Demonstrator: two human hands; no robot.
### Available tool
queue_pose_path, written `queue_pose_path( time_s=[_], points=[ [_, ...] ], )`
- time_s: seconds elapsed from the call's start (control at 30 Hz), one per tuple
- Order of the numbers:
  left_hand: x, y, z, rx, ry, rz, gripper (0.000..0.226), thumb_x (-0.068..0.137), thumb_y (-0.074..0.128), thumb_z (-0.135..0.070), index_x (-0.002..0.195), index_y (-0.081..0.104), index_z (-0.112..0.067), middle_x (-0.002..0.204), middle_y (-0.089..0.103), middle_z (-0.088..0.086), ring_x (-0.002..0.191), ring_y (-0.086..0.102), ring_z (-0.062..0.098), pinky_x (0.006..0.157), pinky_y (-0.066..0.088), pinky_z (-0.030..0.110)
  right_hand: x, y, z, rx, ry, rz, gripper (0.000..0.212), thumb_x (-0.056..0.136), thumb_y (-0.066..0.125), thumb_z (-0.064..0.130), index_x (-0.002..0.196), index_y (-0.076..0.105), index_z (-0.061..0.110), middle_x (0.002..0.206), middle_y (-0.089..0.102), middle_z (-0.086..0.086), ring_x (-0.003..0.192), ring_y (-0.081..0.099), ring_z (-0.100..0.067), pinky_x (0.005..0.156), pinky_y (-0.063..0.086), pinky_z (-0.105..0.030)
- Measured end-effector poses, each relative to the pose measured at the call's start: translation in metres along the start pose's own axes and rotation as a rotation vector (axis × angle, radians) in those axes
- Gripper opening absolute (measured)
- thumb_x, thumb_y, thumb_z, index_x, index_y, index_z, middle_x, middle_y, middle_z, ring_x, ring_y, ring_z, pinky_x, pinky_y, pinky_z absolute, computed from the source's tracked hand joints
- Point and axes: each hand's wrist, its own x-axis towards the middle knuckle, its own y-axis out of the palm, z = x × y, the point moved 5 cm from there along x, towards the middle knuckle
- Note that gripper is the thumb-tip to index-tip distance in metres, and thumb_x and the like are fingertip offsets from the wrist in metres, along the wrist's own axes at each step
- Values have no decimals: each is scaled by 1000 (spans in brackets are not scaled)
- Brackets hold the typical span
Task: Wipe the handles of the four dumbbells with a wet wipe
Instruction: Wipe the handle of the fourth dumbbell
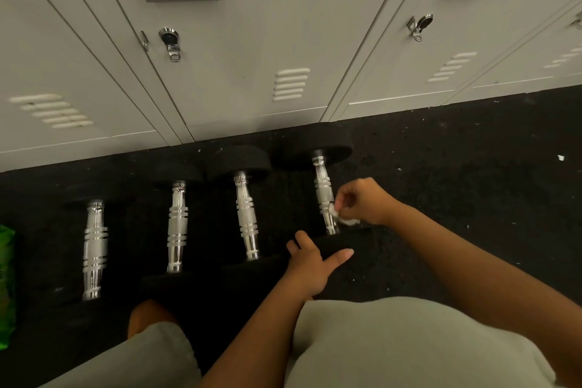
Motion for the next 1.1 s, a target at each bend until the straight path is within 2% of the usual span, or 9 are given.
queue_pose_path(
  time_s=[0.1,0.23,0.3,0.47,0.67,0.87,1.03,1.1],
  points=[
    [0,-1,0,1,-14,-1,96,80,66,-53,147,6,-18,151,12,10,134,33,31,102,42,41,-4,12,-4,-70,-7,85,14,79,71,11,78,62,22,80,57,14,78,58,0,66,45,-12],
    [-2,-1,0,-14,13,6,97,80,66,-52,147,5,-16,151,12,10,135,32,32,102,42,40,7,-4,-5,60,20,-154,14,78,71,8,77,62,19,78,59,10,71,57,-1,59,45,-9],
    [-2,-1,0,-6,16,12,98,80,65,-53,148,5,-16,152,11,10,135,31,32,104,41,41,10,-8,-3,93,15,-207,13,77,71,5,81,63,15,79,59,8,72,57,-3,61,45,-12],
    [-2,-3,-1,10,-2,13,97,80,65,-53,147,6,-16,151,12,10,135,32,32,105,41,42,-7,11,-6,54,41,-64,12,80,70,12,90,63,13,86,57,11,74,56,1,57,45,-11],
    [-1,-1,0,-7,8,21,100,80,65,-54,148,3,-16,152,10,11,136,31,32,106,41,45,7,-3,-1,132,49,-231,15,81,67,6,84,60,18,84,58,7,71,55,1,60,43,-11],
    [-1,-1,-1,-2,-3,17,98,81,65,-52,148,4,-17,152,11,10,136,31,32,105,41,43,-3,7,-4,110,58,-183,12,83,67,10,85,61,19,85,58,9,69,55,2,56,44,-11],
    [0,-1,-1,8,0,6,97,81,65,-53,148,4,-17,152,10,10,136,32,32,104,42,43,14,-8,1,162,57,-381,11,83,62,1,89,65,9,82,58,7,70,53,3,61,42,-9],
    [0,0,1,-2,-8,18,97,80,65,-53,147,5,-18,152,11,10,135,32,32,104,43,44,10,-4,0,188,66,-390,10,83,64,2,90,65,10,82,57,10,72,53,4,62,42,-10]
  ],
)
